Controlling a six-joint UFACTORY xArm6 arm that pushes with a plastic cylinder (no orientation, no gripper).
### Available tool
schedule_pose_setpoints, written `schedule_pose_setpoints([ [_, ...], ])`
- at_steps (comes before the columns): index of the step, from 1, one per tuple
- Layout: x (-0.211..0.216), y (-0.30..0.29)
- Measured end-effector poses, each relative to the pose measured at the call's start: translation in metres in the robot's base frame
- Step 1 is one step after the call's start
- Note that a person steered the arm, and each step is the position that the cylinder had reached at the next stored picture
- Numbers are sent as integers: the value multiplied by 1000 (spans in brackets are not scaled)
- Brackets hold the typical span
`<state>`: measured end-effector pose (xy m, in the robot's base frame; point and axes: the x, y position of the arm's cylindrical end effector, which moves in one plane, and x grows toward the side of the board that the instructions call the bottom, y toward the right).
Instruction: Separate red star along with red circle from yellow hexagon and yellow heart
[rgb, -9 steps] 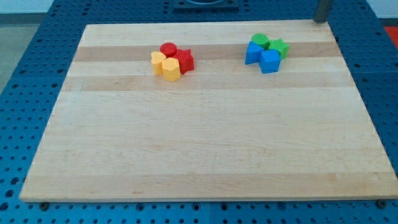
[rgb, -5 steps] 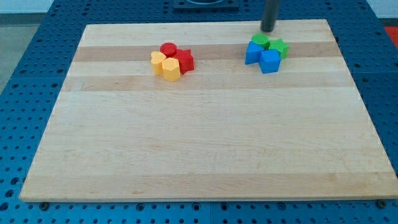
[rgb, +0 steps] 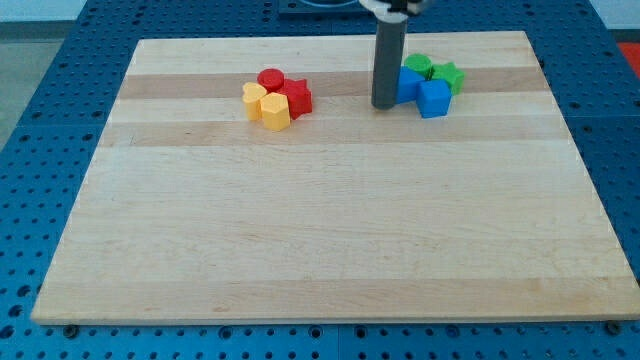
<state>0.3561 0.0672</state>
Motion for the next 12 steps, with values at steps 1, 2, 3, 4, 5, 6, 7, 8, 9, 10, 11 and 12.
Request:
schedule_pose_setpoints([
  [1, 43, -15],
  [2, 33, -39],
  [3, 9, -59],
  [4, 6, -69],
  [5, 6, -74],
  [6, 6, -83],
  [7, 6, -103],
  [8, 3, -120],
  [9, -16, -133],
  [10, -43, -142],
  [11, -55, -154],
  [12, -52, -164],
])
